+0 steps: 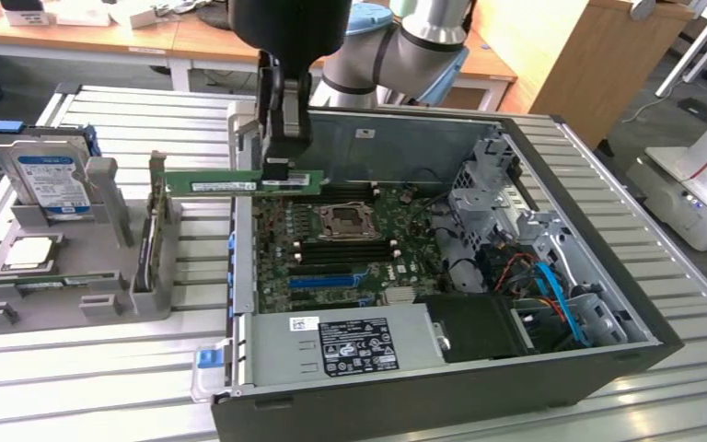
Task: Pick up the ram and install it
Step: 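Pick up the ram and move it above insertion slot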
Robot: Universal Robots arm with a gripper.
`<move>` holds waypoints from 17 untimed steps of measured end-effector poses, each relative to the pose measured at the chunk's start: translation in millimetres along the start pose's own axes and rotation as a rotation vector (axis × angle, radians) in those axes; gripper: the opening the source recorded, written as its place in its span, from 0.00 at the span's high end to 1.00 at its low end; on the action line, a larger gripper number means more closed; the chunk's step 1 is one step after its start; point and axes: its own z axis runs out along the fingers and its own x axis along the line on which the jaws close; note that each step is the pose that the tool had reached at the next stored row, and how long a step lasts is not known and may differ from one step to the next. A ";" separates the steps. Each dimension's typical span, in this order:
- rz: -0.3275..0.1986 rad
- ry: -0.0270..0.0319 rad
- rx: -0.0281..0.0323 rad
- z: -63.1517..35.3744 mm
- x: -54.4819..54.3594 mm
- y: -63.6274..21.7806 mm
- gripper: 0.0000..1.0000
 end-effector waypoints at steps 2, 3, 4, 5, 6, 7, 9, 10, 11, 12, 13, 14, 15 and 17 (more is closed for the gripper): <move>0.000 0.0000 0.0000 -0.1 0.6 -2.8 0.88; 0.000 0.0000 0.0000 -0.2 0.9 -4.2 0.88; 0.000 0.0001 -0.0001 -0.3 1.2 -5.6 0.88; 0.000 0.0000 0.0000 -0.3 1.5 -7.0 0.88; 0.000 0.0000 0.0000 -0.4 1.9 -8.4 0.88; 0.000 0.0000 0.0000 -0.5 2.3 -9.8 0.88; 0.000 0.0000 -0.0001 -0.6 2.9 -12.6 0.88; 0.000 0.0000 0.0000 -0.6 3.3 -14.2 0.88; 0.000 0.0000 0.0000 -0.7 3.6 -15.7 0.88; 0.000 0.0000 0.0000 -0.8 4.0 -17.2 0.88; 0.000 0.0000 0.0000 -0.9 4.3 -18.9 0.88; 0.000 0.0000 0.0000 -0.9 4.6 -20.6 0.88; 0.000 0.0000 0.0000 -1.0 5.0 -22.2 0.88; 0.000 0.0000 0.0000 -1.2 5.6 -25.5 0.88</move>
